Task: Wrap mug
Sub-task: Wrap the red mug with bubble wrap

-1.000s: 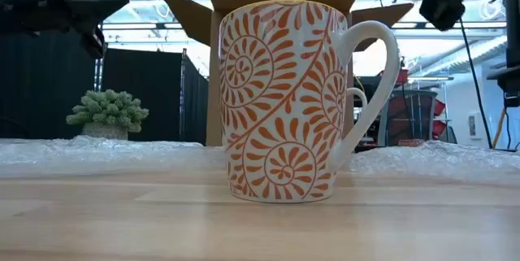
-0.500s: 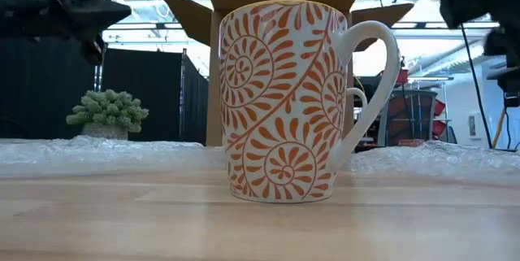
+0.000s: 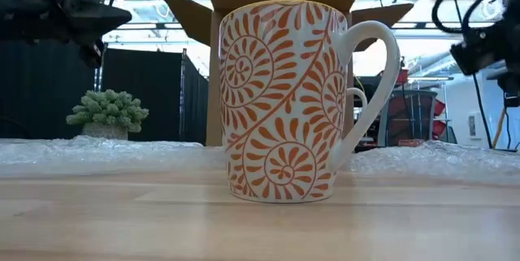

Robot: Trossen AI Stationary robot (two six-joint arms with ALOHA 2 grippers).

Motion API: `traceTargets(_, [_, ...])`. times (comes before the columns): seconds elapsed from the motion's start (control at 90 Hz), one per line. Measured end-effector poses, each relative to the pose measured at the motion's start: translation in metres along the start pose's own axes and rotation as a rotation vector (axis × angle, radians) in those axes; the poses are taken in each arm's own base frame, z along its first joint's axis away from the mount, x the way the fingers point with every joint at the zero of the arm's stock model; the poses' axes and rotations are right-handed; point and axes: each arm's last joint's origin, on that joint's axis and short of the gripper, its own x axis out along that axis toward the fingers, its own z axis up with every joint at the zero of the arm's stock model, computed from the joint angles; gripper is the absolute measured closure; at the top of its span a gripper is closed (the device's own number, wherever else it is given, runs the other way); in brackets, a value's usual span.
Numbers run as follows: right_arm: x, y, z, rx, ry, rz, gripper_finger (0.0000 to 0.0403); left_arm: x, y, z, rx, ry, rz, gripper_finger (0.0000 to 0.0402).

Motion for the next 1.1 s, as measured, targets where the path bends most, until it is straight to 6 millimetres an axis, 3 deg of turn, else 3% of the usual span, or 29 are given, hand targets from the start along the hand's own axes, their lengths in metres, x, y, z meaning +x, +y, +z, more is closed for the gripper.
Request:
traceTargets(0.144, [0.003, 0.0, -0.002, -0.01, -0.001, 0.01, 0.0229, 0.0, 0.0, 0.0, 0.0, 0.0, 0.0, 0.0402])
traceTargets(0.356, [0.002, 0.02, -0.004, -0.116, -0.033, 0.2, 0.0374, 0.0, 0.001, 0.0, 0.0, -0.01, 0.021, 0.0402])
traceTargets(0.4, [0.001, 0.025, -0.005, -0.141, -0.048, 0.247, 0.039, 0.0, 0.0, 0.001, -0.001, -0.015, 0.022, 0.0402])
traceTargets(0.789, [-0.041, 0.083, -0.017, -0.453, -0.305, 0.77, 0.0402, 0.0, 0.0, 0.004, -0.009, -0.046, 0.015, 0.0402])
traceTargets(0.933, [-0.044, 0.095, -0.035, -0.405, -0.216, 0.911, 0.0402, 0.0, 0.0, 0.004, -0.008, -0.044, 0.016, 0.0402])
traceTargets(1.1, [-0.033, 0.112, -0.062, -0.297, -0.097, 1.0, 0.0402, 0.0, 0.0, 0.004, -0.009, -0.044, 0.016, 0.0402])
